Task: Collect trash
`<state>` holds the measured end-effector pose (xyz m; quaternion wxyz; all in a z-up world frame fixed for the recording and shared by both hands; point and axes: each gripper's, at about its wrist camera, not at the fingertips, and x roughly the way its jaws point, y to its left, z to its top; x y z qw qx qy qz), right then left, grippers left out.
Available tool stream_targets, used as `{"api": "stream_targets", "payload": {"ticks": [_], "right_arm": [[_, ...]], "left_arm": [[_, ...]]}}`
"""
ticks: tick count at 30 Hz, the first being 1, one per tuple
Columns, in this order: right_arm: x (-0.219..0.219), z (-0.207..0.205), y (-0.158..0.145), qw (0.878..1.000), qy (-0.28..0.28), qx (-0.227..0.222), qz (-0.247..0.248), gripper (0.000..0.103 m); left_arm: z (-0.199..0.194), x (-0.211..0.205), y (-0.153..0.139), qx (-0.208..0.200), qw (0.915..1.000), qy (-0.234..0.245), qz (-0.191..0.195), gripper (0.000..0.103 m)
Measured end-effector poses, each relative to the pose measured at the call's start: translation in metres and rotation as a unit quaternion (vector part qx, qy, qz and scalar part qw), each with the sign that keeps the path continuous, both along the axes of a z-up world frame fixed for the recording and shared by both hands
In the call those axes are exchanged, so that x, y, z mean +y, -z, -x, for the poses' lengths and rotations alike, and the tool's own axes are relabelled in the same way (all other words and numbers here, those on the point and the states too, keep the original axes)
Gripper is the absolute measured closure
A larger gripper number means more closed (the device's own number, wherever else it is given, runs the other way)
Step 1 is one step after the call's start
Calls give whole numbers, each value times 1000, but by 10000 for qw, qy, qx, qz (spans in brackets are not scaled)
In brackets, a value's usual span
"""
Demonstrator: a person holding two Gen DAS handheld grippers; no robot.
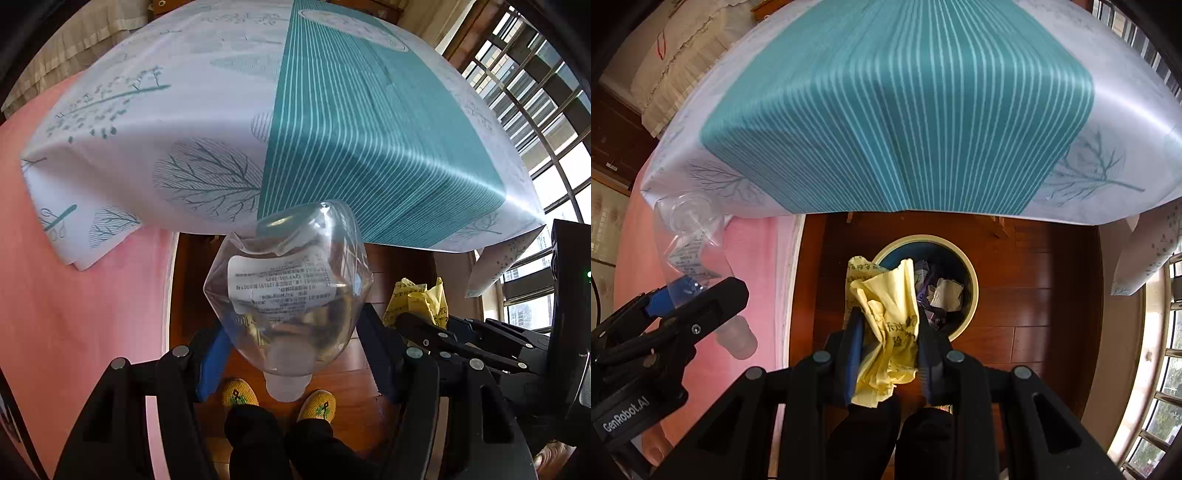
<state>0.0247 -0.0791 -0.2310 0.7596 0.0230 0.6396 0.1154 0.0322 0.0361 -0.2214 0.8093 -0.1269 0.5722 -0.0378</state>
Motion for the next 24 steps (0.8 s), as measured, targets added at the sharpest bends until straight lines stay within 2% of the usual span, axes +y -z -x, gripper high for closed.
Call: {"api": "stream_targets", "payload": {"ticks": [10,15,16,18,19,20,21,23,24], "right_arm": [[-17,-16,116,9988,440,165,137,76],[-18,-23,156,9981,546,215,172,76],[-17,-25,162,9981,557,226,161,75],[-18,-28,173,9979,595,223,100,73],[-18,-29,176,9978,626,221,80,73],[-18,-30,180,9975,661,239,52,72],[-17,-31,182,9973,690,266,12,68],[-15,-33,185,9971,717,265,-14,52],[-12,-33,186,9972,705,228,11,47]], "left_arm": [[-29,-7,127,229,9995,155,122,39],[-31,-3,173,348,9991,133,223,39],[-31,-1,179,398,9987,154,263,37],[-35,1,187,429,9986,140,270,20],[-34,3,190,399,9988,111,262,7],[-34,5,192,377,9989,93,259,2],[-34,7,194,374,9989,77,253,1],[-35,11,196,358,9991,29,230,1],[-36,14,196,339,9992,-11,203,1]]}}
